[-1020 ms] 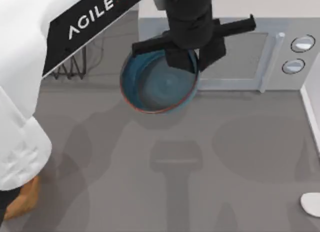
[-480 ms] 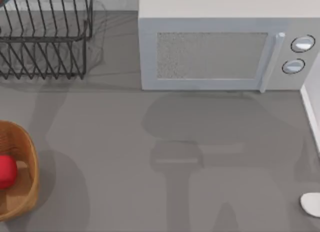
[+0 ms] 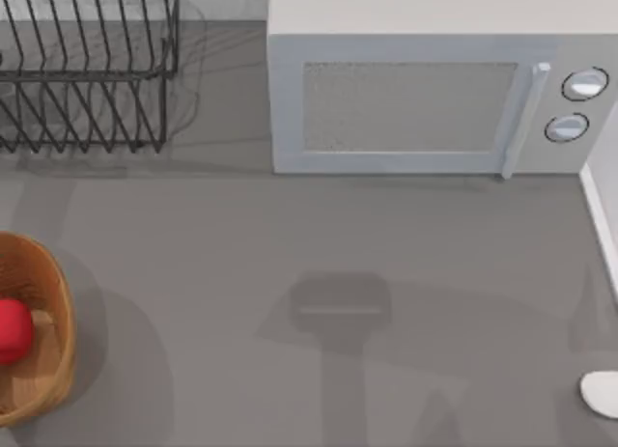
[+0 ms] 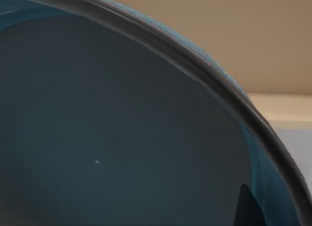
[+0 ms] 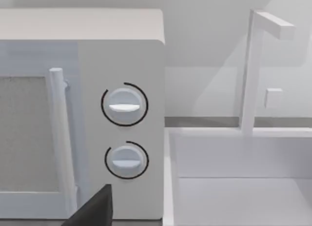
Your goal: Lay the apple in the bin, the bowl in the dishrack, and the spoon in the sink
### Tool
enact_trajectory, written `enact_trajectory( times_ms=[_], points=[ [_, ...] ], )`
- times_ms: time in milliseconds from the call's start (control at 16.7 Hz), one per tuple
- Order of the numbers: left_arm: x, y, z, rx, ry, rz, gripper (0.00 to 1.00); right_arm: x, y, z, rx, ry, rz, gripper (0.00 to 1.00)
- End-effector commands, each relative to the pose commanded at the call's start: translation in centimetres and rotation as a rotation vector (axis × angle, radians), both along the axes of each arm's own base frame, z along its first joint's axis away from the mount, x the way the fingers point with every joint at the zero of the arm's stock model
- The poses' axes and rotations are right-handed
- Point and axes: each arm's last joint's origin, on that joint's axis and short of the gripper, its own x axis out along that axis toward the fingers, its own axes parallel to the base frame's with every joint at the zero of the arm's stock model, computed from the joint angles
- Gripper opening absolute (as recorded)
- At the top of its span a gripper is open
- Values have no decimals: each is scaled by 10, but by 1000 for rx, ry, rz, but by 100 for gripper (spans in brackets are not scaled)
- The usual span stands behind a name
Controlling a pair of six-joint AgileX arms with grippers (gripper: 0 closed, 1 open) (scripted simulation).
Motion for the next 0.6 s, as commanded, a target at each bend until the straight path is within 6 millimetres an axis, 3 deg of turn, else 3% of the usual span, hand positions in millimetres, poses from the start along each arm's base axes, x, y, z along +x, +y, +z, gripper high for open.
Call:
enact_trajectory(
  times_ms=[360,600],
  points=[
    [-8,2,-1,39,-37,9,0,0,0,0,0,0,0,100],
    [4,3,-3,39,-34,7,0,0,0,0,0,0,0,100]
  ],
)
